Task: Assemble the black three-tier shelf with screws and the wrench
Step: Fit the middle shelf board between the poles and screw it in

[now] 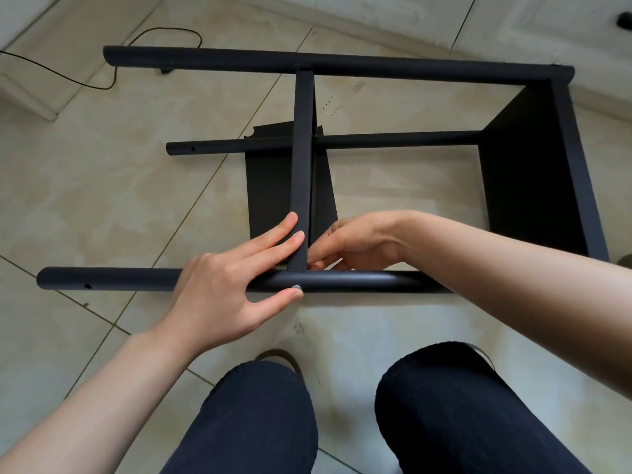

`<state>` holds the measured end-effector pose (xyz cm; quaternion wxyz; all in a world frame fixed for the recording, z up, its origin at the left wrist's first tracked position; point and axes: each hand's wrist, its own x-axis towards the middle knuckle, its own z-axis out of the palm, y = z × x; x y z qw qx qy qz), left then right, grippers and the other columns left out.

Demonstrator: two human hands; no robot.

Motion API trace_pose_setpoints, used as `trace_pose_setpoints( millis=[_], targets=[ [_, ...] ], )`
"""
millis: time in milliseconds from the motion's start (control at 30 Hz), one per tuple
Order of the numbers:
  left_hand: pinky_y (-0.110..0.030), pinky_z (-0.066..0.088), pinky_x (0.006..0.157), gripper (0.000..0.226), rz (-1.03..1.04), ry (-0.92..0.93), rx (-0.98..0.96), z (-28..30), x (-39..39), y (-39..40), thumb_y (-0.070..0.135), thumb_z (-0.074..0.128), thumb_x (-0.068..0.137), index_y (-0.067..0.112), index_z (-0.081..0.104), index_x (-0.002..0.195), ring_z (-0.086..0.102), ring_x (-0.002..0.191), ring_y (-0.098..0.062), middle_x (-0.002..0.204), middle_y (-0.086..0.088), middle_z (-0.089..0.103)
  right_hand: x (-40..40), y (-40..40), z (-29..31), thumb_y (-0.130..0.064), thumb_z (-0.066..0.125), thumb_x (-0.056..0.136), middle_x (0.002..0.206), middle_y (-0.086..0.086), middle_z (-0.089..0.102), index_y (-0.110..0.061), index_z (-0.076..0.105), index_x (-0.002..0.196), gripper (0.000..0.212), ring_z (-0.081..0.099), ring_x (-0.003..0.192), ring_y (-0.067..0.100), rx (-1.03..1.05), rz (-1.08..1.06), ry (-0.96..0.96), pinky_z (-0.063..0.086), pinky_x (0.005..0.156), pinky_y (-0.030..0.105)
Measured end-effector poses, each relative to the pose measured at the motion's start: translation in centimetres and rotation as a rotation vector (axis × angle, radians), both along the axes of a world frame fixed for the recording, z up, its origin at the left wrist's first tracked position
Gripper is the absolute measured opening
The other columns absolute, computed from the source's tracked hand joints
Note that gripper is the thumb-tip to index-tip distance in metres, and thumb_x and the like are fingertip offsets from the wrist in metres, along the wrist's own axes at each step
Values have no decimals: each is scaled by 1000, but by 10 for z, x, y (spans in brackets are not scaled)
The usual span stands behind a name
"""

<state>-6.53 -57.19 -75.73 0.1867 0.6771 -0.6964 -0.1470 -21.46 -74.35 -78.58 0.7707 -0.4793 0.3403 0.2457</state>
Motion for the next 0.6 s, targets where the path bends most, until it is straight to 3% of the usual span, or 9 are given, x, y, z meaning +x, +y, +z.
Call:
trace_pose_setpoints(
  millis=[67,200,333,467,600],
  targets=[
    [-31,58,57,61,-4,-8,-8,0,0,0,59,56,87,33,55,142,73,90,-9,154,18,41,-1,-1,1,-12,58,95,76,4,63,-11,70,74,24,62,69,14,-11,20,13,52,72,27],
    [-31,58,59,62,-3,-8,-5,0,0,0,59,55,87,33,54,143,73,94,-9,154,18,41,3,3,-3,-15,61,95,63,0,63,-18,70,50,45,63,60,10,-54,32,1,53,66,24],
    [-33,58,59,62,-2,-11,-3,0,0,0,59,55,87,34,53,143,73,95,-9,154,18,41,3,5,-5,-17,63,94,61,0,62,-16,68,52,43,62,60,10,-79,18,4,53,65,24],
    [-33,59,59,62,-4,-9,-2,0,0,0,59,56,87,35,51,143,73,96,-10,154,18,41,0,2,-1,-12,55,95,68,1,60,-13,62,62,33,59,62,11,-55,33,-17,51,64,21],
    [-32,58,57,62,-8,-13,3,0,0,0,59,54,87,36,49,144,73,95,-9,155,18,40,-1,3,2,-6,52,96,90,15,58,-2,64,90,14,60,76,17,-60,32,-44,51,78,27]
  ],
)
